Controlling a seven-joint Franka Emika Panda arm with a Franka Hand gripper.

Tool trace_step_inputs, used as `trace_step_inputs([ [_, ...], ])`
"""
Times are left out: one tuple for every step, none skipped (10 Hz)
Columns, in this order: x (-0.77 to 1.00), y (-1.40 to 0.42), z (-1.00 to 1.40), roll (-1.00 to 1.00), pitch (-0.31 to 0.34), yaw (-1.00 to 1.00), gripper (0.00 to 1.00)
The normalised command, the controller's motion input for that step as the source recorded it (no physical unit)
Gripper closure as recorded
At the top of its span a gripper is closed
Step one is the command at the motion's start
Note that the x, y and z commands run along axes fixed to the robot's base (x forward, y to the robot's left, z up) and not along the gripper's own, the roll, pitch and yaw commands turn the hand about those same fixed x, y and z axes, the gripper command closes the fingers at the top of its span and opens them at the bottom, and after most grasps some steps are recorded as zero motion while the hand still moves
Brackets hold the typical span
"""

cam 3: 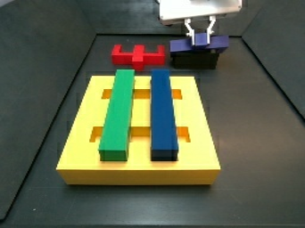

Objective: Pick up the purple object. Move up. Place the purple object on the fixture. Regrasp the purple object. Move to above the board. Insert the purple object.
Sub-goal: Place the purple object on the fixture, then regrasp the purple object.

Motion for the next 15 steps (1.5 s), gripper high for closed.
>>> trace_step_inputs([
  [0.0, 0.0, 0.0, 0.0, 0.0, 0.0, 0.0],
  [0.19, -0.08, 0.53, 0.44, 0.089, 0.18, 0.0],
  [0.0, -0.25, 0.41, 0.43, -0.017, 0.0, 0.0],
  [0.03, -0.17, 0.3, 0.47, -0.029, 0.0, 0.0],
  [0.0, -0.06, 0.15, 0.72, -0.097, 0.0, 0.0],
  [0.0, 0.0, 0.03, 1.0, -0.134, 0.01, 0.0],
  [0.0, 0.0, 0.0, 1.0, -0.234, 0.03, 0.0],
  [0.0, 0.0, 0.0, 1.0, -0.243, 0.06, 0.0],
  [0.0, 0.0, 0.03, 1.0, -0.214, 0.06, 0.0],
  [-0.02, -0.01, 0.03, 1.0, -0.217, 0.06, 0.0],
  [-0.07, -0.01, 0.04, 1.0, -0.231, 0.07, 0.0],
  [-0.04, -0.07, 0.11, 1.0, -0.2, 0.08, 0.0],
  [-0.02, -0.2, 0.16, 1.0, -0.1, 0.11, 0.0],
  [-0.05, -0.24, 0.06, 1.0, -0.063, 0.13, 0.0],
  [-0.06, -0.21, 0.02, 1.0, -0.017, 0.14, 0.0],
])
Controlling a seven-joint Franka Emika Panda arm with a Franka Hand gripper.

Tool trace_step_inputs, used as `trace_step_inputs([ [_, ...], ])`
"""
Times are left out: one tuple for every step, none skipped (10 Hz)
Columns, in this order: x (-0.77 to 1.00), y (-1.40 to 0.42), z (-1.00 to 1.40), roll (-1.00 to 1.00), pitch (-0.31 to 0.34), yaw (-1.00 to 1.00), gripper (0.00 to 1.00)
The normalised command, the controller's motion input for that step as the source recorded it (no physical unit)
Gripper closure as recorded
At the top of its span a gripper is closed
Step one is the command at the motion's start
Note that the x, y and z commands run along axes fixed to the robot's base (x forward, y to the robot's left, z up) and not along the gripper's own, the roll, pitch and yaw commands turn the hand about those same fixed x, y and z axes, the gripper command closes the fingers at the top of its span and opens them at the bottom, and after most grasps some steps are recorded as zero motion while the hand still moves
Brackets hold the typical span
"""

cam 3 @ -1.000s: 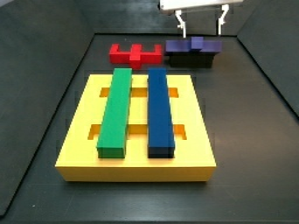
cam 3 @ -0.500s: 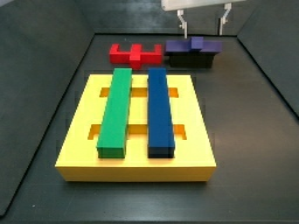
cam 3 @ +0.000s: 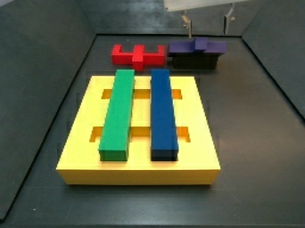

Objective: Pick up the purple object. Move up. Place the purple object on the fixture. Regrasp the purple object. Move to above the board. Insert the purple object.
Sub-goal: Regrasp the purple object.

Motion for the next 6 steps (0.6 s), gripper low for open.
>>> trace_step_inputs([
  [0.0, -0.12, 0.02, 1.0, 0.0, 0.25, 0.0],
  [0.03, 0.0, 0.02, 1.0, 0.129, 0.34, 0.0],
  [0.04, 0.0, 0.01, 1.0, 0.169, 0.36, 0.0],
  [0.04, 0.0, 0.01, 1.0, 0.183, 0.37, 0.0],
  [0.04, 0.0, 0.01, 1.0, 0.186, 0.38, 0.0],
  [0.04, 0.0, 0.0, 1.0, 0.2, 0.39, 0.0],
])
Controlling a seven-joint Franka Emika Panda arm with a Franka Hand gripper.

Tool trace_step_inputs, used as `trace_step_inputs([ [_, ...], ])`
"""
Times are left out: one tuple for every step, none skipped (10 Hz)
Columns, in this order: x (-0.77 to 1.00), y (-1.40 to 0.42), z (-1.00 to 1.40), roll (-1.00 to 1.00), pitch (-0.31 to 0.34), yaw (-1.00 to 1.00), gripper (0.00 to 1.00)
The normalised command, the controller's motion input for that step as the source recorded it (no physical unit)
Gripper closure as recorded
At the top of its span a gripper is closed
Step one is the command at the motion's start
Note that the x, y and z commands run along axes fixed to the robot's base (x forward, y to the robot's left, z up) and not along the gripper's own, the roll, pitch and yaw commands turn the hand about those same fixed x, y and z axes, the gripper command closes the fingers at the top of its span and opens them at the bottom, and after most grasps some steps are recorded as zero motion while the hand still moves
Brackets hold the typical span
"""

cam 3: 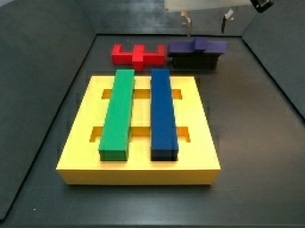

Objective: Pick up the purple object. Move up. Place the purple object on the fixture. Regrasp the purple object. Move to above the board. Insert the purple object.
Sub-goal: Regrasp the purple object.

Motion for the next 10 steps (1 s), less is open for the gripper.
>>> trace_step_inputs([
  [0.01, 0.0, 0.0, 1.0, 0.237, 0.44, 0.0],
  [0.0, 0.0, 0.0, 1.0, 0.254, 0.47, 0.0],
  [0.0, 0.0, 0.0, 1.0, 0.254, 0.48, 0.0],
  [0.07, -0.32, -0.02, 1.0, 0.329, 0.2, 0.0],
  [0.21, -0.32, -0.1, 1.0, 0.28, 0.2, 0.0],
  [0.28, -0.3, -0.16, 1.0, 0.257, 0.21, 0.0],
  [0.29, -0.3, -0.17, 1.0, 0.246, 0.22, 0.0],
  [0.33, -0.23, -0.12, 1.0, 0.186, 0.24, 0.0],
  [0.33, -0.19, -0.16, 1.0, 0.12, 0.26, 0.0],
  [0.2, -0.1, -0.18, 1.0, 0.051, 0.22, 0.0],
])
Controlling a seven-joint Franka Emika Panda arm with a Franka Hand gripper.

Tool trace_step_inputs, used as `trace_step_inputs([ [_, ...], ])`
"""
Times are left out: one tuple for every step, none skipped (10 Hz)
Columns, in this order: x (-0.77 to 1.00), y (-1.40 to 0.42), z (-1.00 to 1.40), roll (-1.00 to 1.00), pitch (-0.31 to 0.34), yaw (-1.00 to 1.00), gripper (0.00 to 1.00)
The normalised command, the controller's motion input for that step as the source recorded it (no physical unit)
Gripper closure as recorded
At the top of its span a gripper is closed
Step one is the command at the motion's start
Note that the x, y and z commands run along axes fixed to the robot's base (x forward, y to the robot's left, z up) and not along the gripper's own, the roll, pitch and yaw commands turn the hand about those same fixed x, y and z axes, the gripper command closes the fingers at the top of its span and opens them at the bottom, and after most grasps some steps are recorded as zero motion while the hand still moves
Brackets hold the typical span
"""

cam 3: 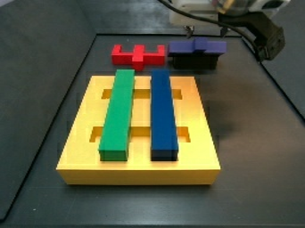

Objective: Pick up the purple object. Move up. Place the purple object on the fixture. Regrasp the purple object. Move to above the board. Insert the purple object.
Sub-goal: Regrasp the purple object.

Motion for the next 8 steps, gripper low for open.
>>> trace_step_inputs([
  [0.06, -0.06, -0.18, 1.0, 0.0, 0.17, 0.0],
  [0.04, -0.06, -0.19, 1.0, 0.0, 0.17, 0.0],
  [0.04, -0.02, -0.15, 1.0, 0.0, 0.15, 0.0],
  [0.03, -0.01, -0.13, 1.0, 0.0, 0.16, 0.0],
  [0.0, -0.02, -0.2, 1.0, 0.0, 0.16, 0.0],
  [-0.02, 0.0, -0.31, 0.51, -0.046, 0.07, 0.0],
  [0.0, 0.0, -0.07, 0.07, -0.077, 0.03, 0.0],
  [0.0, 0.0, 0.0, -0.02, 0.0, 0.0, 0.0],
])
